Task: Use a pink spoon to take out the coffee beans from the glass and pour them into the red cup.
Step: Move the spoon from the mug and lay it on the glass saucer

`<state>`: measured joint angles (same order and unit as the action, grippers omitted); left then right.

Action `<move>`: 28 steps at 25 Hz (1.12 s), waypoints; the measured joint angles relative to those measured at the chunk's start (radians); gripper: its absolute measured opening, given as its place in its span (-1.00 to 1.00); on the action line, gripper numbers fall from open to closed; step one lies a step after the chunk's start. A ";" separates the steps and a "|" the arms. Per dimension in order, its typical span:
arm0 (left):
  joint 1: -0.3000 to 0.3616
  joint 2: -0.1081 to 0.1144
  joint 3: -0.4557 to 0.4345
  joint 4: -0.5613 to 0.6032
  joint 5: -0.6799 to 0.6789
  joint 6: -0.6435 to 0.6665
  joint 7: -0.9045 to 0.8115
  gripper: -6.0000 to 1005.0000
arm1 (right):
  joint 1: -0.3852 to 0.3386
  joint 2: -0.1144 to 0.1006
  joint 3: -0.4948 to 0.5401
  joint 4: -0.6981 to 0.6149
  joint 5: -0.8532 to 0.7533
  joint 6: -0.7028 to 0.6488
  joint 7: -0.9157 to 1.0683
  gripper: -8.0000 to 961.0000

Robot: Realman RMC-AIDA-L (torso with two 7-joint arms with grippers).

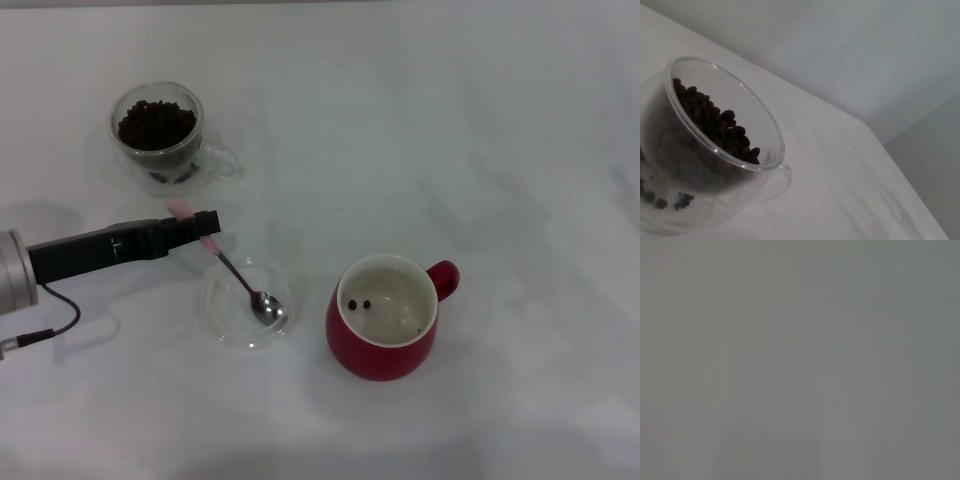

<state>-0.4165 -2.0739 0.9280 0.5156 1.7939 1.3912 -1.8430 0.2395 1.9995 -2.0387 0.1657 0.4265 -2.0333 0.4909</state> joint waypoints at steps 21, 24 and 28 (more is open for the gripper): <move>0.037 0.018 -0.011 0.010 -0.007 -0.023 0.000 -0.04 | 0.008 0.001 -0.002 -0.013 -0.005 0.003 0.000 0.54; 0.053 0.020 -0.040 0.022 -0.008 -0.024 0.025 0.09 | 0.009 0.001 -0.002 -0.013 -0.006 0.004 0.000 0.54; 0.087 0.015 -0.085 0.065 -0.015 -0.004 0.094 0.14 | 0.009 0.001 -0.003 -0.017 -0.006 0.004 0.000 0.54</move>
<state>-0.3299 -2.0587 0.8431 0.5805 1.7786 1.3872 -1.7491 0.2485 2.0003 -2.0417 0.1486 0.4201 -2.0294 0.4908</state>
